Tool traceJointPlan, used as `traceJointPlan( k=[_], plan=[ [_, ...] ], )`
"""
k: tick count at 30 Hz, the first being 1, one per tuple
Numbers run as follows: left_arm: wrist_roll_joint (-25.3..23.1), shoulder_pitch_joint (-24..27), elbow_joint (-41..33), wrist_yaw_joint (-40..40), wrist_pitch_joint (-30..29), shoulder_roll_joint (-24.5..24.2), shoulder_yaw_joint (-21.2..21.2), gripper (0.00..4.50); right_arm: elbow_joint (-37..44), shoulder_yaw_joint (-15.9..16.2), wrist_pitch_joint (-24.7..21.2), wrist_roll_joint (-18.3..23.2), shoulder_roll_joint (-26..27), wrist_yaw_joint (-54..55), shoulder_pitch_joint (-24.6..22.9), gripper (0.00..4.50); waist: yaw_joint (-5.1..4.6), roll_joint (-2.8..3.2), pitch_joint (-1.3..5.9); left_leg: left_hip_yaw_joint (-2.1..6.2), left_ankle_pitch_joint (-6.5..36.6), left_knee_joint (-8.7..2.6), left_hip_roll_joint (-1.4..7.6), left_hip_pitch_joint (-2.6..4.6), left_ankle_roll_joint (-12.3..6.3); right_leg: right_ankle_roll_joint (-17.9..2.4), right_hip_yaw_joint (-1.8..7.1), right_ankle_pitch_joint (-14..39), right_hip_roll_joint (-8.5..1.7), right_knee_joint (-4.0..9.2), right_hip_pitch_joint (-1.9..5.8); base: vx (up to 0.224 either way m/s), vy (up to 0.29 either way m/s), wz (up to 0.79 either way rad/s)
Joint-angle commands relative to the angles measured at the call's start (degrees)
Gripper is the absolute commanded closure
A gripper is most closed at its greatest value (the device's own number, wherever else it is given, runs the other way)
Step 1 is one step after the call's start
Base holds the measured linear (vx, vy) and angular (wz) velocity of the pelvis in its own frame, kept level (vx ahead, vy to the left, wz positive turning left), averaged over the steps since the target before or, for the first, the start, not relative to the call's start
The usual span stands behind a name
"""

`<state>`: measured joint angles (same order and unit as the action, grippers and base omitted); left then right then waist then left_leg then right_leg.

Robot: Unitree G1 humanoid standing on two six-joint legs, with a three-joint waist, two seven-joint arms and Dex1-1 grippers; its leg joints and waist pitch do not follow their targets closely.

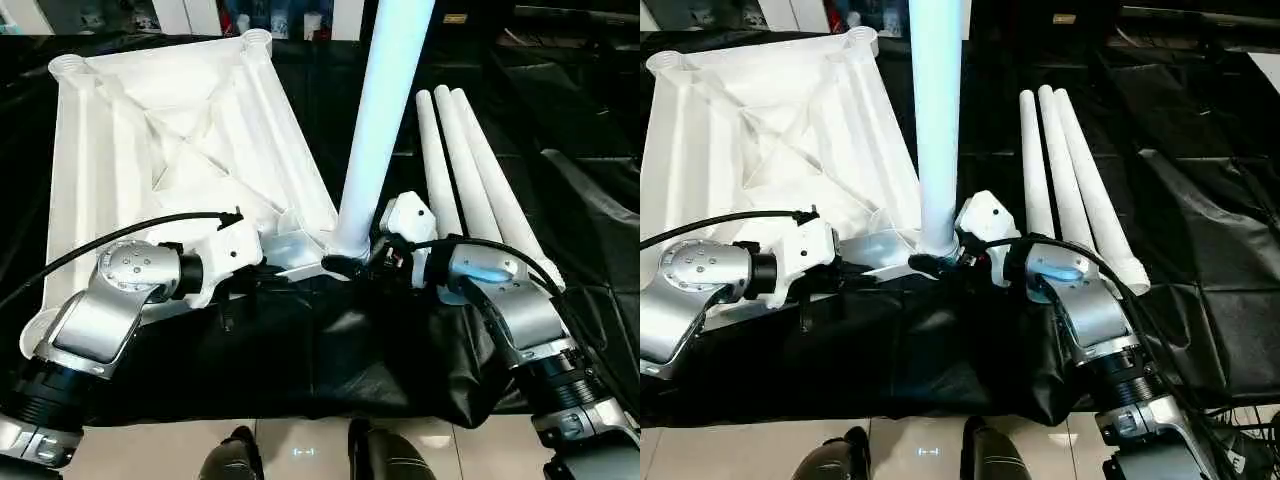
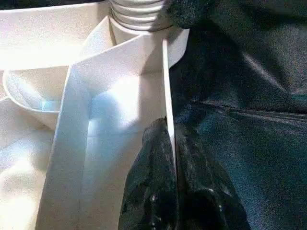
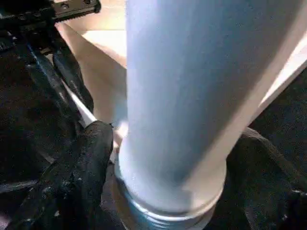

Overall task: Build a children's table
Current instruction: Rotate leg to tighten

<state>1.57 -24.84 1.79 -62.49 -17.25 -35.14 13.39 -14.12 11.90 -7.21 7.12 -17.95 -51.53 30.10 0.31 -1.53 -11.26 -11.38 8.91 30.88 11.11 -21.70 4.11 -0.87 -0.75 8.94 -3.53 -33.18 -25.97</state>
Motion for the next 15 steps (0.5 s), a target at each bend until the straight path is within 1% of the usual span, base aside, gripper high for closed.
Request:
traceJointPlan(
  k=[1,2,4,7,8,10,15],
  plan=[
    [-0.81,2.20,0.69,-2.44,-0.67,-0.51,3.69,4.50,0.08,0.51,0.45,1.07,-0.13,-1.00,0.18,1.06,-0.05,-0.09,3.80,0.06,3.76,-2.20,1.35,0.93,-7.33,-15.81,2.11,-2.02,-2.75,1.51,4.07,0.000,0.000,0.00],
    [-0.71,2.21,0.71,-2.53,-0.62,-0.60,3.73,4.50,-0.02,0.56,0.71,1.08,-0.18,-1.39,0.05,1.14,-0.03,-0.06,3.77,0.07,3.68,-2.21,1.37,0.91,-7.51,-15.87,2.08,-2.05,-2.78,1.53,4.07,0.000,0.000,0.00],
    [-0.63,2.22,0.74,-2.62,-0.60,-0.66,3.78,4.50,-0.12,0.66,0.97,0.95,-0.25,-1.73,-0.13,1.14,-0.01,-0.05,3.73,0.08,4.03,-2.23,1.42,1.00,-7.43,-15.89,2.05,-1.16,-2.80,1.60,4.01,0.000,0.000,0.00],
    [-0.54,2.17,0.84,-3.00,-0.53,-0.72,3.94,4.50,-0.50,0.83,1.31,0.85,-0.28,-2.23,-0.33,1.56,0.00,-0.07,3.67,0.08,4.42,-2.23,1.46,1.05,-7.30,-15.94,2.04,-0.38,-2.80,1.62,3.96,0.000,0.000,0.00],
    [-0.49,2.14,0.87,-3.11,-0.51,-0.76,4.00,4.50,-0.63,0.81,1.37,0.80,-0.23,-2.35,-0.33,1.55,0.01,-0.09,3.67,0.08,4.35,-2.22,1.45,1.04,-7.28,-15.95,2.06,-0.43,-2.81,1.61,3.98,0.000,0.000,0.00],
    [-0.47,2.05,0.96,-3.31,-0.40,-0.87,4.16,4.50,-0.85,0.84,1.51,0.64,-0.15,-2.55,-0.36,1.73,0.02,-0.07,3.72,0.08,3.89,-2.17,1.44,1.08,-7.31,-16.10,2.05,-1.29,-2.76,1.49,3.97,0.000,0.000,0.00],
    [-0.55,1.74,1.28,-3.47,-0.29,-0.96,4.38,4.50,-2.09,1.25,2.45,0.10,-0.26,-3.10,-0.25,1.83,0.01,-0.16,3.63,0.07,4.13,-2.15,1.41,1.03,-7.44,-16.09,2.07,-0.91,-2.80,1.51,4.01,0.000,0.000,0.00]
  ],
)
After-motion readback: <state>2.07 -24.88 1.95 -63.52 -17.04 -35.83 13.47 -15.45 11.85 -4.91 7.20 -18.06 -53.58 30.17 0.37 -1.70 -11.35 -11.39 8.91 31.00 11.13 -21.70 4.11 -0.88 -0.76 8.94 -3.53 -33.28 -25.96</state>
